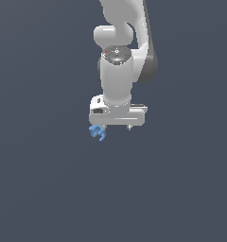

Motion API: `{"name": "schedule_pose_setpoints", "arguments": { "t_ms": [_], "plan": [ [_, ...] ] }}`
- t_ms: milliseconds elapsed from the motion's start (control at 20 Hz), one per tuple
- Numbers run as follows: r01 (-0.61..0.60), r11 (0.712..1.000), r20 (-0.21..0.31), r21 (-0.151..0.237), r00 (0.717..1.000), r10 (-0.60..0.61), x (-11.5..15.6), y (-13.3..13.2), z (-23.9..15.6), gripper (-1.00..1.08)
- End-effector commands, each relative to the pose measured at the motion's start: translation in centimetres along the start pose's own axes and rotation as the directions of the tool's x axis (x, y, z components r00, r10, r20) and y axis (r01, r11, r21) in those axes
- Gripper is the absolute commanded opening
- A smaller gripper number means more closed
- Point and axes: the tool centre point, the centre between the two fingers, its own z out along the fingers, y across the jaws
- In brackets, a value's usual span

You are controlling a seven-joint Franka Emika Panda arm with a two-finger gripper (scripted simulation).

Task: Pick up the object and move it to a goal position.

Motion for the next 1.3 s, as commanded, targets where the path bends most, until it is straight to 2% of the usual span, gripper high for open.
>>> {"name": "schedule_pose_setpoints", "arguments": {
  "t_ms": [0, 500, 750, 1250],
  "plan": [
    [0.000, 1.000, 0.000, 0.000, 1.000, 0.000, 0.0, 0.0, 0.0, 1.00],
    [-0.009, 1.000, -0.013, -0.001, 1.000, 0.009, 0.2, 2.4, -1.0, 1.00],
    [-0.011, 1.000, -0.013, -0.001, 1.000, 0.011, 0.2, 2.4, -1.1, 1.00],
    [0.068, 0.998, -0.009, -0.005, 0.998, -0.068, -0.3, 3.2, -0.2, 1.00]
  ]
}}
